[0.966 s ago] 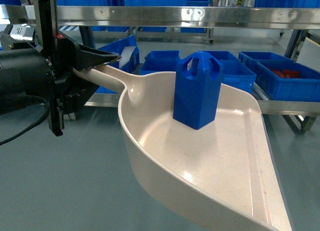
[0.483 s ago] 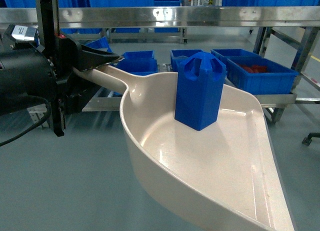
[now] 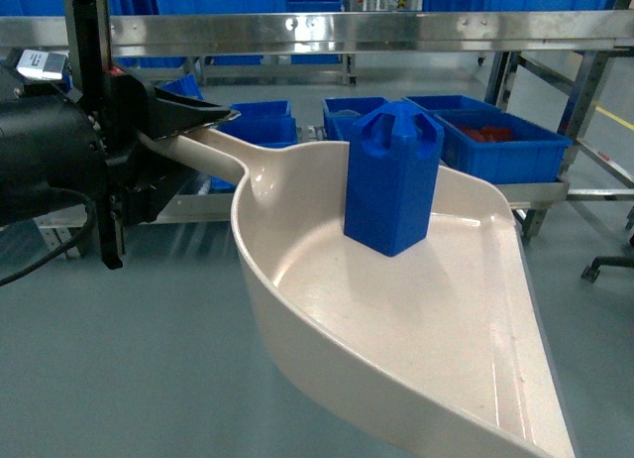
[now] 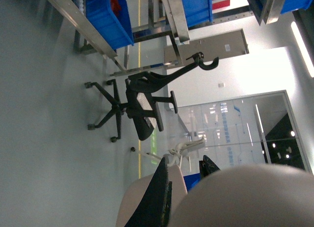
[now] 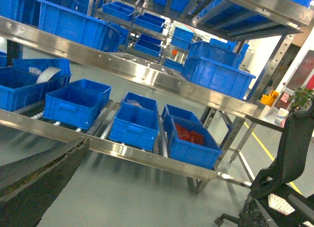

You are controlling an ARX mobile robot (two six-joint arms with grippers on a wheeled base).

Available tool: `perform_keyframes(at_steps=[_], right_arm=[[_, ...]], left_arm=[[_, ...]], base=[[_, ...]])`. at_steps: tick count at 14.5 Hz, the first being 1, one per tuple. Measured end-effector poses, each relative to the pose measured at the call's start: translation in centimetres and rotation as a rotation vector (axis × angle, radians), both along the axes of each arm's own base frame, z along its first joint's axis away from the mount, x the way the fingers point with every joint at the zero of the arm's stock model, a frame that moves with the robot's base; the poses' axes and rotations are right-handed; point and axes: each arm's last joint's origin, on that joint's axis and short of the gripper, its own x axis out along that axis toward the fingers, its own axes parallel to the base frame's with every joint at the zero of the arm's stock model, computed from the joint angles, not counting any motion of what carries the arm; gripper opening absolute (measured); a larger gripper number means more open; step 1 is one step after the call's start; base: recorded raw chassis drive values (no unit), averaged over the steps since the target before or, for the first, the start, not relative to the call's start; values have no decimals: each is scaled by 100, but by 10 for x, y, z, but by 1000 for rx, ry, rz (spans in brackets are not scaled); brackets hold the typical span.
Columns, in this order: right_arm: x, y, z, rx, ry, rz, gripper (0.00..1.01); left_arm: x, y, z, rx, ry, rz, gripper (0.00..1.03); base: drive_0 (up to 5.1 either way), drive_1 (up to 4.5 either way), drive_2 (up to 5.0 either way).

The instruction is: Place part in tray to right shelf

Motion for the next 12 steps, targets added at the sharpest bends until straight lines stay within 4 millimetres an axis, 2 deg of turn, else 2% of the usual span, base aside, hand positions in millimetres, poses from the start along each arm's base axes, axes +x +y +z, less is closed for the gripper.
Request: perform_keyframes(at_steps=[12], right_arm=[[0,0,0,0,0,0,98]], left_arm=[[0,-1,0,0,0,-5,13]], base=[[0,0,0]])
